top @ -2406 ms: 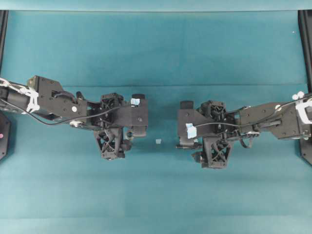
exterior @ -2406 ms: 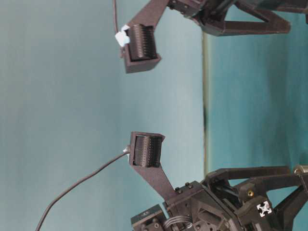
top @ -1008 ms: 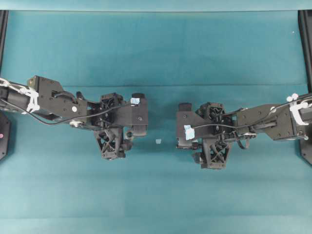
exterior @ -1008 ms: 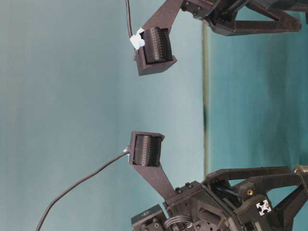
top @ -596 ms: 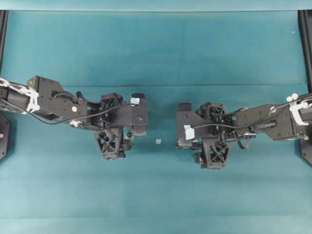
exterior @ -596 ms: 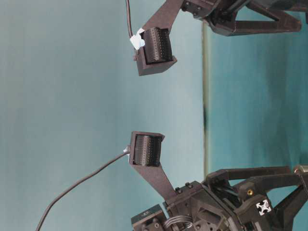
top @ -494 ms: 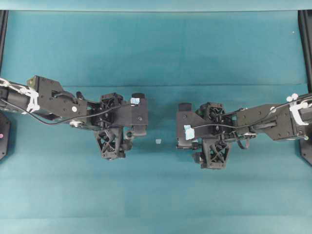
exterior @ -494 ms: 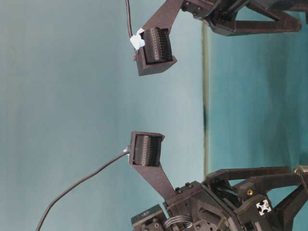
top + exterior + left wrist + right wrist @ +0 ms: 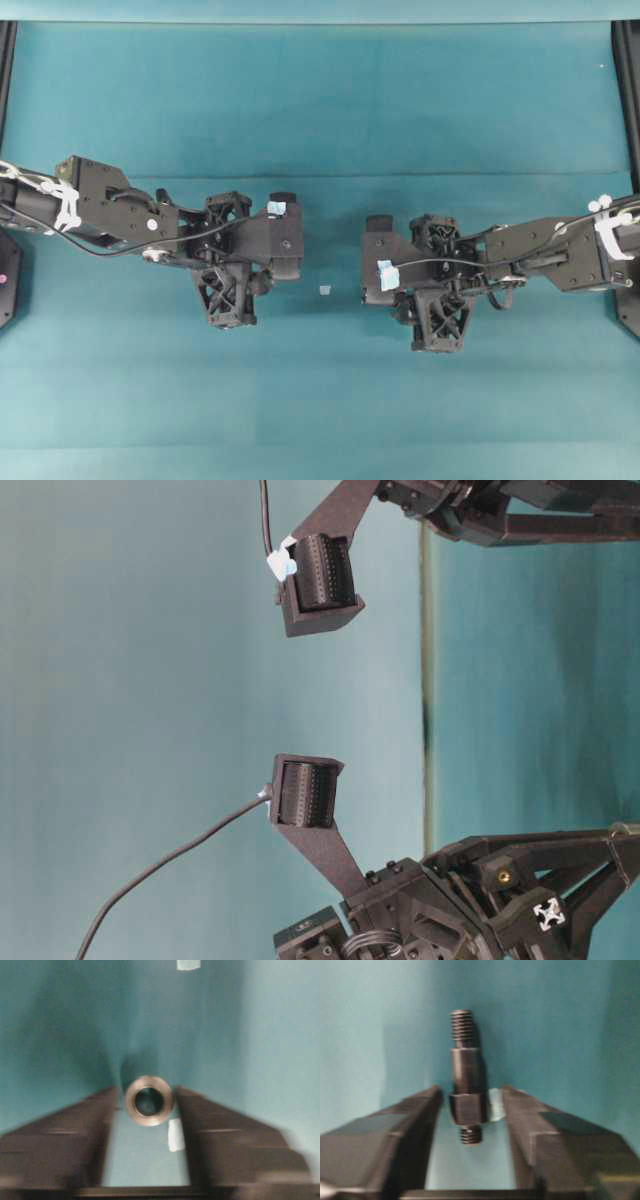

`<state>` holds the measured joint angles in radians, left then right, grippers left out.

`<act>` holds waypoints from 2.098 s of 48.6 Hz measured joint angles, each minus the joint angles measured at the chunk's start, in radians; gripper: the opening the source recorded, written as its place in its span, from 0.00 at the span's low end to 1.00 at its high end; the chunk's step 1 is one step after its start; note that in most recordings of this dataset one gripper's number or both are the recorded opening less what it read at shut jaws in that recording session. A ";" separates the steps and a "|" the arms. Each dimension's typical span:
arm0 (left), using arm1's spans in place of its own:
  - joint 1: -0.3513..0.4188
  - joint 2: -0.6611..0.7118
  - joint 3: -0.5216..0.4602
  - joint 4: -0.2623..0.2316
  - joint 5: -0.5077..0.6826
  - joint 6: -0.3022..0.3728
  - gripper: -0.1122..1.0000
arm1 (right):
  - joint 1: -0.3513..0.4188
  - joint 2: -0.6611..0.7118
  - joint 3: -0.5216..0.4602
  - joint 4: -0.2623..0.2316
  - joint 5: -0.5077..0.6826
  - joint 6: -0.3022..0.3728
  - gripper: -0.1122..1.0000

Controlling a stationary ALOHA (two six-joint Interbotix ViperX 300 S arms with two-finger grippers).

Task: Insert the washer onto the shaft with both hands.
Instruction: 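Close both grippers on the washer and the shaft and lift them, then bring the held washer and shaft together between the grippers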

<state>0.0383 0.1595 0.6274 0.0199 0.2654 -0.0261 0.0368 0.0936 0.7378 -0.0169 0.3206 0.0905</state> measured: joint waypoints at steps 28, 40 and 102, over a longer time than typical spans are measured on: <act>0.000 0.000 0.000 -0.002 0.000 0.003 0.42 | -0.002 0.002 0.000 0.000 0.003 0.000 0.11; -0.002 0.000 0.002 0.000 0.000 0.003 0.42 | 0.000 0.000 0.000 0.000 0.002 0.000 0.11; -0.069 -0.166 0.167 0.000 -0.601 -0.064 0.42 | 0.026 -0.163 0.268 0.020 -0.621 0.164 0.10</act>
<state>-0.0307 -0.0061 0.7946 0.0199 -0.3359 -0.0905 0.0629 -0.0690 1.0063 0.0031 -0.3007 0.2546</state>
